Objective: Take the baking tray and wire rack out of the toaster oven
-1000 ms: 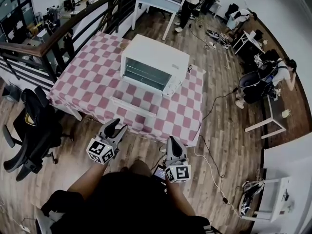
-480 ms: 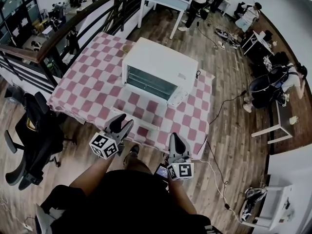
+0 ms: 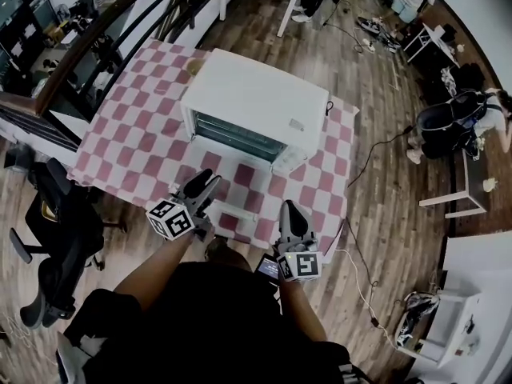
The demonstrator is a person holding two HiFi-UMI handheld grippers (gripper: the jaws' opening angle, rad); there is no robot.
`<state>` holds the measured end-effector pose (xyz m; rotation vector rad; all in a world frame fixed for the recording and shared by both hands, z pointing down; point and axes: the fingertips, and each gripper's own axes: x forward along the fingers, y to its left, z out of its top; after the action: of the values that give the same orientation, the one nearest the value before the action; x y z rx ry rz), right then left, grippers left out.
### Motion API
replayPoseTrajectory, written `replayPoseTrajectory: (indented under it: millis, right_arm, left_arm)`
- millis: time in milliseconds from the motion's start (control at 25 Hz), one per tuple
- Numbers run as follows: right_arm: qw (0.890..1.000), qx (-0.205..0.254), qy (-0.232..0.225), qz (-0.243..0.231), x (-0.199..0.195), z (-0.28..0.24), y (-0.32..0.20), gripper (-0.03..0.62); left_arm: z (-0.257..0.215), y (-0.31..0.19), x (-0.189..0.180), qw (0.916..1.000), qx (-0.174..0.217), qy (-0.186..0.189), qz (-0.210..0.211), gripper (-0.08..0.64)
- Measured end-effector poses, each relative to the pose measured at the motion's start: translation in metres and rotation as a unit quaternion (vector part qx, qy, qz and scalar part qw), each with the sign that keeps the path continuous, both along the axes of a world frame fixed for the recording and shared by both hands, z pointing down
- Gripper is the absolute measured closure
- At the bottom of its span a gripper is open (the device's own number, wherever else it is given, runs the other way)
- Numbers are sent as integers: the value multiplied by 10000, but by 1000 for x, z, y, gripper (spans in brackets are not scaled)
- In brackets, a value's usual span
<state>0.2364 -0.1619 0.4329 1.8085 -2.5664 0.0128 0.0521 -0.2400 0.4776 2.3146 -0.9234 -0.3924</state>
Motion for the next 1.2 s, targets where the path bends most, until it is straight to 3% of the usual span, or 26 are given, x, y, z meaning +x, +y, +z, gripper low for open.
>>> replayPoseTrajectory:
  millis: [120,240,360,480,560,680,840,1000,1200]
  right_arm:
    - [9999,-107,-76,25,6,7,-20,588]
    - [9997,-181,-134,20,12,13,-33,589]
    - [9997,-194,-148,65,21,16,-44,589]
    - [9995,-170,-195,162,29,16,-46,589]
    - [9992,-127,-304,230,34,12,-45,588]
    - [9980,-221,-352,483,49,12,-40,589]
    - [9968,-192,-370,680,64,11,-39,589]
    - [9949,-519,-386,768,73,28,-39,589]
    - [9942,-567,-433,808,75,30,-51,588]
  left_arm:
    - [20,-29,7,9964,-610,594,11,394]
    - [43,-48,15,9846,-1230,1239,-48,394]
    - [66,-72,22,9672,-1761,1825,-156,394]
    - [93,-96,24,9426,-2201,2495,-298,393]
    - [110,-110,24,9302,-2428,2719,-428,393]
    - [129,-127,32,9200,-2609,2885,-470,388]
    - [152,-149,42,9168,-2781,2795,-628,385]
    - [173,-173,43,9122,-2970,2684,-873,370]
    - [182,-193,47,9064,-3052,2774,-918,370]
